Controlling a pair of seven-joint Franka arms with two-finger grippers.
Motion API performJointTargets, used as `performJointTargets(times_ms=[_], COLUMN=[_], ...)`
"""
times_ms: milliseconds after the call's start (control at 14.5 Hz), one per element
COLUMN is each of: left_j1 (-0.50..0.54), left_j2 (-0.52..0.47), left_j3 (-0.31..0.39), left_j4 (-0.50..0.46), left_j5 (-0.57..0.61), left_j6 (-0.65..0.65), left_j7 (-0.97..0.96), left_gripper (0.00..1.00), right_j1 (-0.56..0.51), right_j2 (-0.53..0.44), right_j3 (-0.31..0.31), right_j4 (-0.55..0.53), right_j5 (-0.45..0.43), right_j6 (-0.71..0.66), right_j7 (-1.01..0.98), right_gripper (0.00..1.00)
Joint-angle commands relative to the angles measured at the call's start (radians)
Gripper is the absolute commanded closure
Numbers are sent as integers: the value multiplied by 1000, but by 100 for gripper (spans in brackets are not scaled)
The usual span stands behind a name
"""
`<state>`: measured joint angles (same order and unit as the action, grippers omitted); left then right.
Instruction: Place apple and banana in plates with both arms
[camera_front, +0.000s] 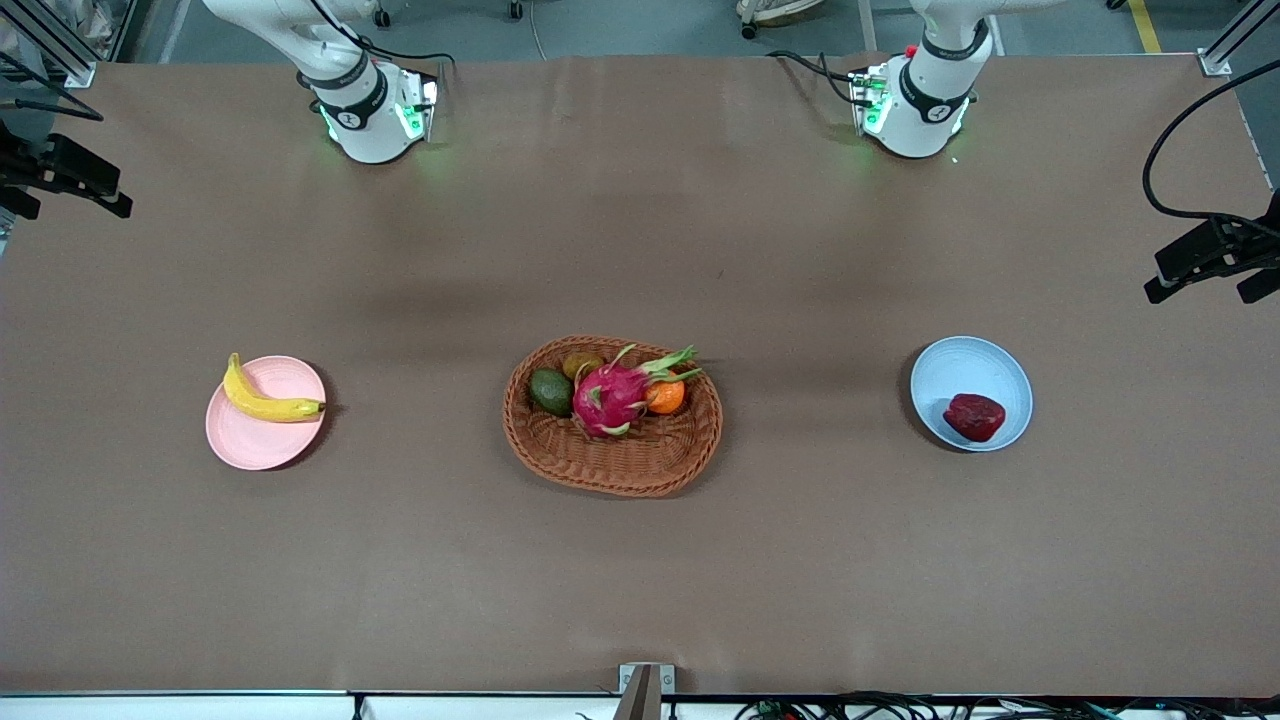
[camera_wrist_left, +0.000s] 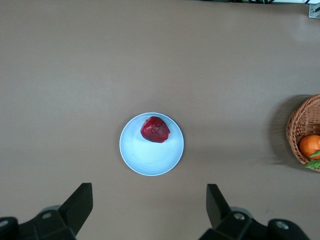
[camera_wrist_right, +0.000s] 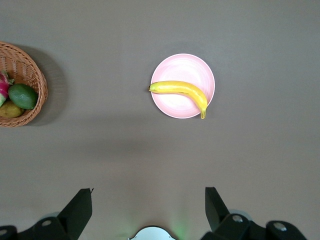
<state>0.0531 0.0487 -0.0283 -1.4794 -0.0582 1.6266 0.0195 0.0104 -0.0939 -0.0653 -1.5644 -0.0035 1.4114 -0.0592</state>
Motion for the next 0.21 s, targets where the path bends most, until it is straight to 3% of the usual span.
performJointTargets(times_ms=[0,138], left_j1=[2,2], left_j2=[-6,-6], left_j3=[-5,-5], left_j4=[7,8], left_j5=[15,15], left_j6=[-16,-16], left_j7=[-4,-4], left_gripper=[0,0], right_j1=[-13,-15], right_j2=[-26,-26], right_j3=[7,7], right_j4=[-25,-25], right_j5=[-4,-4], right_j6=[9,11], right_j7=[-10,-10], right_gripper=[0,0])
